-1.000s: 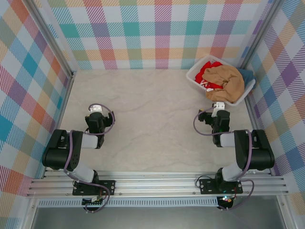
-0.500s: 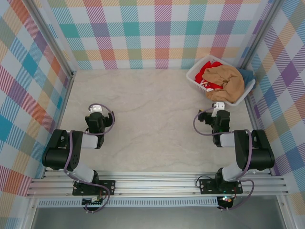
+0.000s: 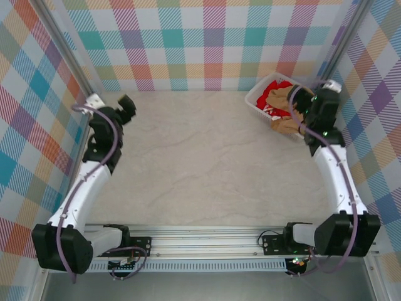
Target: Fold and stack the t-shirts
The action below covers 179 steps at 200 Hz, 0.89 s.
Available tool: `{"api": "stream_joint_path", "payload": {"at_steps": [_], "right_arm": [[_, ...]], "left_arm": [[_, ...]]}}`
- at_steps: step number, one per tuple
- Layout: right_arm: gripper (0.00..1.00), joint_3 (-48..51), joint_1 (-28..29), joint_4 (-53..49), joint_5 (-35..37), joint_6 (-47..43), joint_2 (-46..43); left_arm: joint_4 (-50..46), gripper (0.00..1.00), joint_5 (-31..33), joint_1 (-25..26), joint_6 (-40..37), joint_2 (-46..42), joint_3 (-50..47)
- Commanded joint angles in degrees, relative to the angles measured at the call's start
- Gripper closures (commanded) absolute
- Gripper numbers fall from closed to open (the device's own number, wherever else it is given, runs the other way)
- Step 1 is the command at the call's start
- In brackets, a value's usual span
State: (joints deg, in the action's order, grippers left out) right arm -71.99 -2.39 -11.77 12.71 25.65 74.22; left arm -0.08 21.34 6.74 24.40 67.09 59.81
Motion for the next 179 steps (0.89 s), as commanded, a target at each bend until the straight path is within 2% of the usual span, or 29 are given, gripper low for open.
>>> {"api": "stream_joint_path", "payload": {"at_steps": [1, 15, 40, 62, 80, 93, 121, 133, 145, 168, 173, 179], "right_arm": [[0.19, -10.6, -2.7, -23.4, -5.5, 6.5, 12.5], [0.25, -19.7, -4.3, -30.5, -8.4, 6.5, 21.2], [0.25, -30.6, -7.1, -38.2, -12.4, 7.1, 32.2], [0.26, -34.9, -8.1, -38.6, -14.6, 4.2, 37.7], [0.29, -39.9, -8.0, -44.2, -14.3, 4.2, 42.5], [0.32, -39.5, -8.0, -45.5, -14.8, 5.2, 43.5], [0.35, -34.5, -8.1, -41.2, -15.9, 7.7, 42.3], [0.45, -34.8, -8.1, -41.0, -17.2, 8.1, 43.0], [0.60, -35.5, -8.1, -40.9, -18.4, 8.4, 43.3], [0.95, -34.1, -7.8, -37.8, -18.1, 9.2, 39.7], [1.00, -33.6, -7.8, -36.6, -17.9, 9.2, 38.5], [1.00, -33.0, -7.7, -35.2, -17.6, 9.2, 36.8]], "left_arm": [[-20.5, 0.00, -11.2, 1.2, 9.8, 7.1, 6.7], [-21.3, 0.01, -16.9, 4.2, 9.0, 11.2, 11.3], [-23.4, 0.09, -22.7, 10.4, 8.8, 16.1, 16.5], [-23.2, 0.13, -24.2, 15.5, 8.4, 17.3, 17.5], [-24.4, 0.16, -24.3, 18.1, 8.6, 17.8, 17.7], [-25.1, 0.18, -24.5, 19.3, 8.7, 17.9, 17.4], [-25.9, 0.19, -23.9, 21.1, 8.8, 17.2, 16.3], [-25.8, 0.20, -24.0, 21.3, 8.9, 16.9, 15.9], [-26.0, 0.21, -24.1, 21.4, 9.0, 16.8, 15.9], [-26.0, 0.24, -24.1, 21.4, 8.8, 16.7, 16.8], [-26.0, 0.25, -24.0, 21.4, 8.8, 16.7, 17.0], [-26.0, 0.26, -23.9, 21.4, 8.8, 16.7, 17.3]]}}
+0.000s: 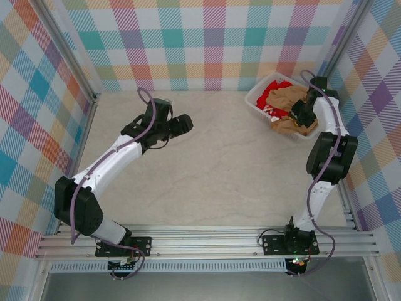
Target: Fold and stack the t-shirts
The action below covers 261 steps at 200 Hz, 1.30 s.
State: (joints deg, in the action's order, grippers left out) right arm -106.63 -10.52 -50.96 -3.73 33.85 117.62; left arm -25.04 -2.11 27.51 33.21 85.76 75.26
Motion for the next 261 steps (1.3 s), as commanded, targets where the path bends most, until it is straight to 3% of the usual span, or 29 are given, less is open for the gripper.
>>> {"api": "stream_joint_path", "payload": {"at_steps": [1, 41, 88, 115, 148, 172, 191, 221, 245, 261], "right_arm": [[1.00, 1.8, 0.5, 4.2, -1.2, 1.0, -6.8], [1.00, 2.3, 4.1, 17.1, -3.9, -1.8, -17.4], [1.00, -10.0, 15.1, 26.7, -11.7, -6.1, -22.0], [1.00, -18.9, 22.6, 29.6, -15.9, -5.3, -21.0], [1.00, -29.6, 32.4, 28.7, -18.0, -3.3, -16.4], [1.00, -27.7, 36.2, 28.1, -18.9, -0.8, -14.5], [1.00, -20.1, 36.7, 26.1, -18.1, 1.6, -14.9], [1.00, 3.2, 36.1, 25.5, -15.9, 1.7, -19.7], [1.00, 17.8, 35.6, 21.5, -14.4, 0.7, -21.6], [1.00, 22.2, 34.8, 16.1, -15.8, 0.3, -20.1]], "left_arm": [[-1.0, 0.26, -0.4, 0.7, 0.0, -1.9, 1.9], [-2.0, 0.28, 1.8, 0.8, -0.5, -2.3, 3.6], [-6.7, 0.27, 11.8, 0.8, -2.8, -3.8, 7.3], [-11.3, 0.24, 21.6, 0.7, -3.5, -5.2, 10.3], [-16.5, 0.22, 38.4, 0.6, -1.2, -9.4, 11.6], [-17.1, 0.22, 44.6, 0.3, -0.7, -13.6, 11.0], [-17.3, 0.23, 45.4, 0.1, -1.2, -15.8, 10.5], [-20.0, 0.27, 41.7, -0.1, -0.6, -16.9, 8.4], [-20.3, 0.29, 33.0, -0.1, 0.9, -16.9, 4.5], [-16.9, 0.31, 22.2, 0.0, 1.2, -16.6, 0.9]]}}
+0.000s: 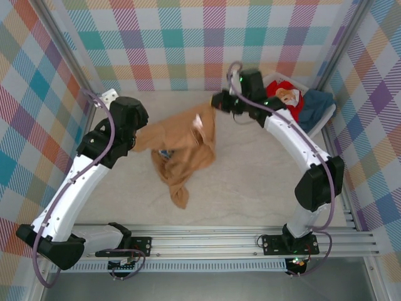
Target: Fold and stack the t-shirts
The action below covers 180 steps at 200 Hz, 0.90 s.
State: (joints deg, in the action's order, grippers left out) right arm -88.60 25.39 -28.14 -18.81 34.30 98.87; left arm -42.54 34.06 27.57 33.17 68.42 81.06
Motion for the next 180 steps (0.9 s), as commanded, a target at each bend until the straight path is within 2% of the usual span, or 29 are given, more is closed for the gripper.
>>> {"api": "stream_joint_path", "payload": {"at_steps": [1, 14, 25, 46, 77, 94, 109, 134, 146, 156, 180], "right_arm": [[1.00, 4.3, -1.1, -7.1, -0.7, -0.2, -1.3], [1.00, 6.4, -1.4, -9.7, -1.1, -0.9, -0.5], [1.00, 7.5, -1.6, -11.2, -0.2, -1.3, -0.6], [1.00, 7.8, -2.6, -12.0, 1.5, -1.1, -0.8], [1.00, 4.8, -3.8, -14.0, 3.7, -2.3, 1.1], [1.00, 3.8, -4.4, -14.6, 3.6, -2.6, 1.7], [1.00, 3.6, -5.1, -14.7, 3.4, -3.0, 1.8], [1.00, 2.2, -6.9, -15.7, 1.5, -4.1, 4.0], [0.94, 0.5, -7.6, -17.9, 2.0, -5.1, 6.0], [0.84, -0.3, -8.2, -19.0, 2.7, -5.6, 7.2], [0.68, -1.2, -10.4, -21.2, 4.6, -5.1, 7.6]], "left_arm": [[1.0, 0.31, -14.8, -0.1, 1.2, 0.7, -5.1], [5.9, 0.37, -26.1, 0.6, -0.1, 1.5, -8.4], [8.5, 0.40, -32.6, 2.3, -1.7, 3.0, -10.1], [7.1, 0.43, -36.7, 6.5, -5.3, 7.1, -11.2], [5.7, 0.41, -36.3, 9.0, -5.6, 11.8, -12.6], [7.6, 0.36, -38.7, 9.3, -3.7, 14.2, -12.1], [7.6, 0.35, -40.1, 10.0, -2.9, 16.8, -11.3], [5.7, 0.35, -39.8, 13.4, -6.8, 20.1, -10.9], [3.9, 0.35, -37.0, 16.4, -11.1, 21.3, -10.5], [2.4, 0.34, -33.7, 18.2, -14.9, 22.4, -10.3], [1.3, 0.33, -26.7, 19.8, -24.1, 24.8, -10.9]]}}
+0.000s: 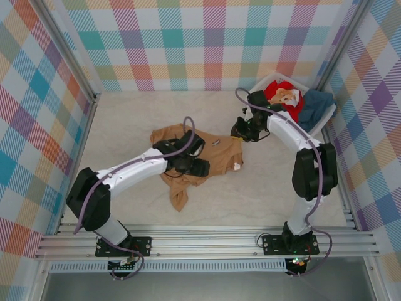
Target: Fold and stack the t-shirts
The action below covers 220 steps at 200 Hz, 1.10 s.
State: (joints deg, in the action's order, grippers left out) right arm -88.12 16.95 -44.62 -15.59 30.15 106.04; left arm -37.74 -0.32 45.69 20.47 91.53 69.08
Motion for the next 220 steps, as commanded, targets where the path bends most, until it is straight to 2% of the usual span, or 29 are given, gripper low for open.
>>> {"api": "stream_joint_path", "payload": {"at_steps": [1, 15, 36, 62, 92, 113, 137, 154, 180, 220], "right_arm": [[0.67, -1.7, -2.0, -4.7, 1.5, -1.0, 0.3], [0.61, -0.6, -2.7, -4.7, 2.6, -0.5, -1.5], [0.57, 2.2, -2.8, -5.4, 4.6, 0.4, -5.3], [0.54, 10.2, -2.8, -4.5, 6.1, 2.7, -12.0], [0.52, 20.0, -2.8, -3.0, 3.9, 6.3, -18.0], [0.51, 25.3, -2.9, -1.4, 3.2, 8.7, -21.6], [0.51, 28.6, -2.9, -0.7, 3.5, 10.0, -24.1], [0.51, 30.7, -3.1, 1.1, 2.8, 11.2, -23.7], [0.52, 31.9, -3.2, 3.6, 1.6, 12.5, -22.6], [0.51, 35.2, -3.2, 8.9, -2.2, 16.6, -21.2]], "left_arm": [[-3.6, 0.33, 8.1, 1.7, -11.8, 1.8, 1.1], [-2.8, 0.33, 12.7, 2.2, -17.6, 2.9, 0.5], [-0.2, 0.32, 17.6, 2.3, -23.7, 4.9, -0.1], [3.2, 0.31, 17.9, 2.7, -28.0, 8.4, -0.6], [6.2, 0.33, 19.2, 4.2, -29.9, 12.6, -0.1], [7.1, 0.50, 22.0, 4.5, -29.6, 14.6, 1.8], [6.0, 0.85, 21.4, 4.6, -29.1, 15.9, 4.8], [6.4, 0.99, 22.5, 4.7, -27.9, 14.6, 5.1], [3.4, 0.96, 22.4, 4.7, -25.8, 11.0, 7.0], [-1.4, 0.84, 15.3, 4.7, -23.6, 9.1, 9.0]]}}
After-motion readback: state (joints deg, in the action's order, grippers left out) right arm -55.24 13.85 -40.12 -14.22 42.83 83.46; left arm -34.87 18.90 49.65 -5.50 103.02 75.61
